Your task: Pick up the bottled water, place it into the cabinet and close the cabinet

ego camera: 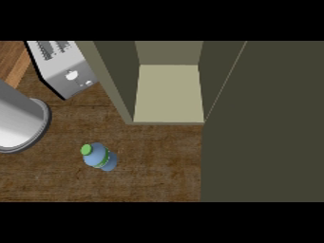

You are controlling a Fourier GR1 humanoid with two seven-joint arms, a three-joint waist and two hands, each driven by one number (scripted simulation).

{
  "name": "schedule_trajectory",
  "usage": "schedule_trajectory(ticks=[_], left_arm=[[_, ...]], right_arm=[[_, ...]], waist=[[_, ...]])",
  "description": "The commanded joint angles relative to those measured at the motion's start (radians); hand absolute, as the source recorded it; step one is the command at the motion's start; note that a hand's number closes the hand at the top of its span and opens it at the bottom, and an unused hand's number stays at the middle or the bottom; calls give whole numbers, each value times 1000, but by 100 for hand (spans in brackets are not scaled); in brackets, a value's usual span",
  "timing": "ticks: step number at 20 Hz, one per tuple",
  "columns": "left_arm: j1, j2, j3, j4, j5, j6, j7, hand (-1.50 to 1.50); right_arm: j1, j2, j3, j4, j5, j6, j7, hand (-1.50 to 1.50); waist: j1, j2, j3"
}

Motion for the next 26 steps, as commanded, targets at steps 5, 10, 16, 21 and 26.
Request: schedule_trajectory(ticks=[5,10,16,21,26], left_arm=[[89,-12,106,-69,77,-8,18,-150],[7,-4,164,53,97,36,16,-150],[-87,-51,104,167,-16,21,48,-150],[-193,-109,51,274,-166,8,62,-150],[-308,-185,1,397,-313,7,61,-150]], right_arm=[[86,-8,-55,-217,-198,-1,97,-150],[116,17,-17,-241,-170,10,76,-150],[111,-7,-53,-205,-201,51,43,-150],[157,21,-20,-206,-173,65,13,-150],[198,4,-69,-181,-232,114,-31,-150]], waist=[[2,-2,0],[-22,1,-1],[-29,6,-1],[-40,6,-2],[-49,7,-2]])
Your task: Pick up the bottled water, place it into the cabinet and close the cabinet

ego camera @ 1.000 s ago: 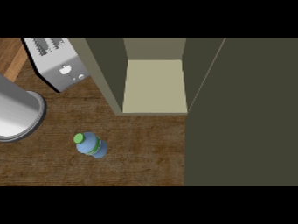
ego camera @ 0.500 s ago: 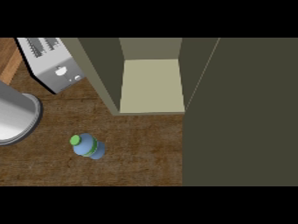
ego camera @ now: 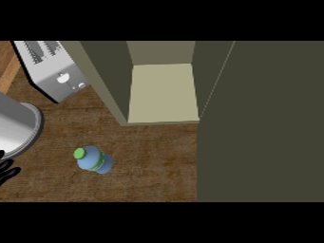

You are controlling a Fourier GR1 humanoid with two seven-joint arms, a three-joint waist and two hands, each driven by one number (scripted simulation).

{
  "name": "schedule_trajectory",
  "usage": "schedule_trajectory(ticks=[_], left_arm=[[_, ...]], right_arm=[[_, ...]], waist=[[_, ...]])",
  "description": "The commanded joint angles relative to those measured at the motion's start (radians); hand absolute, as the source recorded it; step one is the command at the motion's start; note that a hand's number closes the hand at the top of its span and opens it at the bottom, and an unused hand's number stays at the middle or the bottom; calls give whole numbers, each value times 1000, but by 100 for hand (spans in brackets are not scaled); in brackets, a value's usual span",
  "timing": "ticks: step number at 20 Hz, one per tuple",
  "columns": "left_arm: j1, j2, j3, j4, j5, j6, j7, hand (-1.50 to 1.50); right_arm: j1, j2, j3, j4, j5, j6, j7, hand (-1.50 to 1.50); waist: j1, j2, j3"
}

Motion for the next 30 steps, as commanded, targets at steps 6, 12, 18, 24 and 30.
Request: schedule_trajectory(ticks=[6,12,18,24,30], left_arm=[[-199,-208,-109,173,-368,-57,-69,-150],[-319,-252,-100,362,-494,-88,-131,-150],[-390,-321,-95,526,-698,-74,-247,-150],[-438,-370,-131,670,-879,-24,-363,-150],[-477,-378,-171,858,-1042,-1,-551,-150]], right_arm=[[103,3,-16,-201,-163,12,54,-150],[119,-32,-78,-201,-231,33,46,-150],[149,-24,-91,-159,-240,70,-22,-150],[240,-28,-84,-190,-249,127,-66,-150],[221,-16,-75,-178,-253,93,-71,-150]], waist=[[2,0,-1],[2,2,-1],[5,2,-1],[-10,0,-1],[-3,4,-2]])
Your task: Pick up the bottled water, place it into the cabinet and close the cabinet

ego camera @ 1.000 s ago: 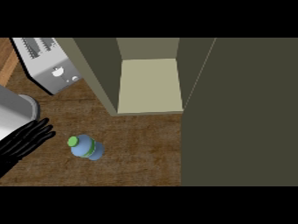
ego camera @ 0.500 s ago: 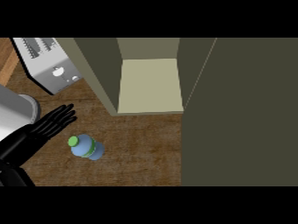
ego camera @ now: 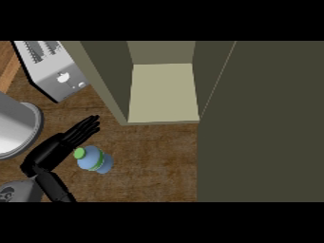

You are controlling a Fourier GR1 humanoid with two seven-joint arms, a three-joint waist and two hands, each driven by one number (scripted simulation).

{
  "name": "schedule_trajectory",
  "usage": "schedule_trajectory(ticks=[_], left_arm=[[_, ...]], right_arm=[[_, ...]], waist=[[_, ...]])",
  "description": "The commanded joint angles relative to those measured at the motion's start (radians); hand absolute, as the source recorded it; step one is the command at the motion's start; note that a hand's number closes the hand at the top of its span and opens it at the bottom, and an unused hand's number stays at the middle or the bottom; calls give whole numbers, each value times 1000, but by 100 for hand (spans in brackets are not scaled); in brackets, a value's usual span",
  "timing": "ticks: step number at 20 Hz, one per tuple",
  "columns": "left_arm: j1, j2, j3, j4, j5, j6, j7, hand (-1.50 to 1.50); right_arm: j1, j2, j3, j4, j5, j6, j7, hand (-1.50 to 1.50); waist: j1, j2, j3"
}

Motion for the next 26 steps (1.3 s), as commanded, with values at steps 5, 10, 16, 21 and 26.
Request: schedule_trajectory(ticks=[5,10,16,21,26], left_arm=[[-76,8,-5,270,-172,81,-237,-150],[-145,-40,-15,456,-192,119,-315,-150],[-165,-50,-50,561,-182,45,-403,-150],[-191,-32,-71,624,-173,-10,-481,-150],[-214,-74,-56,713,-110,-40,-462,150]], right_arm=[[108,-10,-8,-212,-172,1,50,-150],[99,-14,-22,-184,-172,-7,20,-150],[131,-46,-50,-173,-210,5,3,-150],[146,-62,-64,-165,-206,23,-32,-150],[156,-62,-67,-148,-183,38,-77,-150]], waist=[[-10,3,-2],[-7,5,-1],[-2,4,-1],[-1,4,-2],[-3,3,-2]])
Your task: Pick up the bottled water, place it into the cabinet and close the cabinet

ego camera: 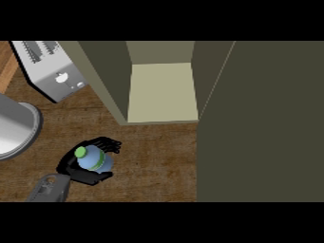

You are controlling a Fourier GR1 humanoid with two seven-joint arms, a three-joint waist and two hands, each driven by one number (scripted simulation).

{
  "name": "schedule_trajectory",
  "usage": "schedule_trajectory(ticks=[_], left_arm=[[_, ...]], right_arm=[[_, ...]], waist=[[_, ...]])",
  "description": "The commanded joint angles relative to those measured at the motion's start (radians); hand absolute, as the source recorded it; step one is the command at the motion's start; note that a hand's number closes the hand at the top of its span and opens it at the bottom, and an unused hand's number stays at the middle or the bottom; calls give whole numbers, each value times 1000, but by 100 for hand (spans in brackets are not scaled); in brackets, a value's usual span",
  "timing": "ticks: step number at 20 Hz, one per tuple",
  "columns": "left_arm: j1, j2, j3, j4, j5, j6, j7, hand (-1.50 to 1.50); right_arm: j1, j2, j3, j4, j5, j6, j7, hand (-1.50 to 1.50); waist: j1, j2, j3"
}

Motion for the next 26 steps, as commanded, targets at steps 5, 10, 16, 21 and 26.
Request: schedule_trajectory(ticks=[5,10,16,21,26], left_arm=[[-37,-1,21,94,101,-218,-52,150],[14,16,161,72,212,-16,-101,150],[40,6,336,52,336,245,-167,150],[47,-12,303,-54,319,306,-157,150],[82,-61,237,-170,309,309,-71,150]], right_arm=[[82,9,18,-202,-59,-46,64,-150],[75,-6,-41,-116,-74,-27,-14,-150],[109,-18,-55,-128,-88,0,-47,-150],[172,-45,-74,-230,-158,-35,37,-150],[155,-44,-88,-212,-172,-47,27,-150]], waist=[[10,0,0],[30,-4,0],[26,-8,1],[31,-8,3],[39,-11,5]])
